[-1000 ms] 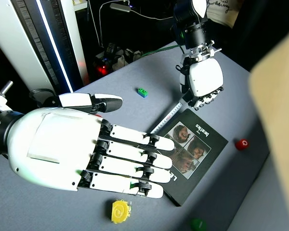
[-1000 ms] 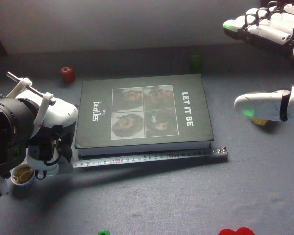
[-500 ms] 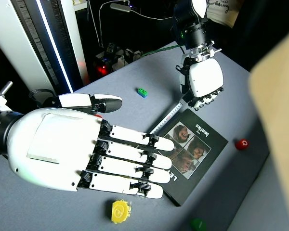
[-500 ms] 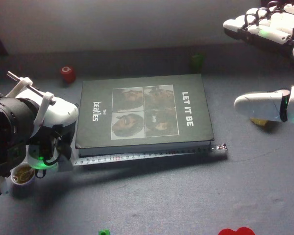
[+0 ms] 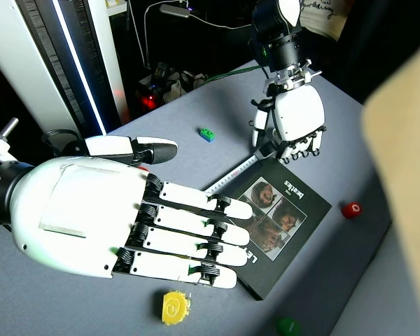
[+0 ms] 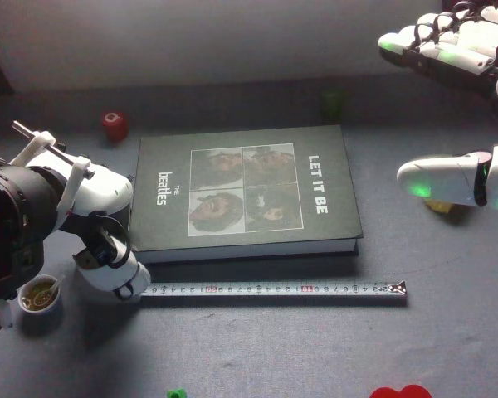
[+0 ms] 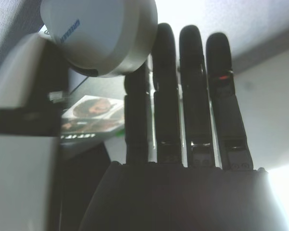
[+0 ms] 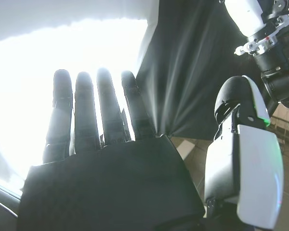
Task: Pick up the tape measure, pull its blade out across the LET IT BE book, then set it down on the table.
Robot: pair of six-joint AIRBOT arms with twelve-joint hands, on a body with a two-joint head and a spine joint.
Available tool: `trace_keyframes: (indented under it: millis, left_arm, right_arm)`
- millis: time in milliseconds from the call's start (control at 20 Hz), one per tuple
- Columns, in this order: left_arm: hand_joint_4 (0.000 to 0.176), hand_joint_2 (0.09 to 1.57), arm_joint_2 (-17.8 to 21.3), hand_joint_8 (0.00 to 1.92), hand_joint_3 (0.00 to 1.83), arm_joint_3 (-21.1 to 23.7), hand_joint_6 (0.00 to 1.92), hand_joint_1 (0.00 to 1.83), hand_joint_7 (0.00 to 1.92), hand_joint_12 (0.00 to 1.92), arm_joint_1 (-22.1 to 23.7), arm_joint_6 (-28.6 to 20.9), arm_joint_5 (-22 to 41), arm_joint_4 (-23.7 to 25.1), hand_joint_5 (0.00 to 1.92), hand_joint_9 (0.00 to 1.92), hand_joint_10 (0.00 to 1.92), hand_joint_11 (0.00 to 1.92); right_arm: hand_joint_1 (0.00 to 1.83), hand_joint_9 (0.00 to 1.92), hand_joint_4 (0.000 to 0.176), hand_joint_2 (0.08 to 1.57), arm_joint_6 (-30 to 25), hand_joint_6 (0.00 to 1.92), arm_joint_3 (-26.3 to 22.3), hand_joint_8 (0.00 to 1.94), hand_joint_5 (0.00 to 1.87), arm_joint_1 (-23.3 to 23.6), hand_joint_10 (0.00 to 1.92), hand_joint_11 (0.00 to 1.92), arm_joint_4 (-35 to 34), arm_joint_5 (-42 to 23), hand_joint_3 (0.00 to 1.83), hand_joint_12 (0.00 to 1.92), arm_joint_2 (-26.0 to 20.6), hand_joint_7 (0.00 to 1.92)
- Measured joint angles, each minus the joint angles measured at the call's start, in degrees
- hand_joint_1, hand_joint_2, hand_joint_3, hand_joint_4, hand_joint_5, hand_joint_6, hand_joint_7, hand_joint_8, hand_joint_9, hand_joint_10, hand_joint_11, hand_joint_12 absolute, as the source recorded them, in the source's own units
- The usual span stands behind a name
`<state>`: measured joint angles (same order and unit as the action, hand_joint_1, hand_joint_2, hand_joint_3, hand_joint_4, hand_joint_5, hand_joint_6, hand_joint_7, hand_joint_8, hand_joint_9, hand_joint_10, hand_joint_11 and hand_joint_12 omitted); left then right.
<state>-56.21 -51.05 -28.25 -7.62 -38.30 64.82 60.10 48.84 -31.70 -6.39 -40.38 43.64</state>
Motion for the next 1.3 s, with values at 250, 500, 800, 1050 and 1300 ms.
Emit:
trace_keyframes:
  millis: [250,500,800,1050,1300]
  left_arm:
    - [0.000,1.01,0.4,0.00,0.00,0.1,0.00,0.47,0.71,0.68,0.5,0.7,0.0,0.1,0.69,0.62,0.00,0.29]
    - [0.000,1.02,0.8,0.00,0.00,-1.3,0.00,0.46,0.71,0.67,3.3,3.0,0.1,-0.7,0.68,0.61,0.00,0.28]
    - [0.000,1.03,1.2,0.00,0.00,-4.0,0.00,0.46,0.71,0.67,10.7,12.0,-0.3,-5.7,0.67,0.61,0.00,0.28]
    - [0.000,1.03,1.4,0.01,0.00,-3.8,0.00,0.49,0.73,0.86,16.2,15.2,-1.4,-7.2,0.69,0.74,0.03,0.47]
    - [0.000,1.02,1.4,0.48,0.00,-1.5,0.10,0.56,0.85,1.20,18.6,15.3,-1.2,-8.1,1.02,0.76,0.83,0.65]
  right_arm:
    - [0.05,0.10,0.027,0.99,0.0,0.00,0.0,0.00,0.08,0.0,0.00,0.00,0.0,0.0,0.00,0.54,0.0,0.14]
    - [0.06,0.10,0.028,0.99,0.0,0.00,0.0,0.00,0.08,0.0,0.00,0.00,0.0,0.0,0.00,0.55,0.0,0.14]
    - [0.05,0.11,0.026,0.99,0.1,0.01,-0.2,0.00,0.12,0.0,0.00,0.00,0.0,0.0,0.00,0.59,0.0,0.16]
    - [0.05,0.37,0.000,1.04,0.4,0.03,-0.8,0.02,0.41,0.0,0.04,0.01,-0.3,0.0,0.00,1.09,0.0,0.44]
    - [0.44,0.67,0.000,1.06,1.2,1.07,-1.7,0.60,0.70,0.0,1.41,0.67,0.0,0.0,0.00,1.71,0.0,0.82]
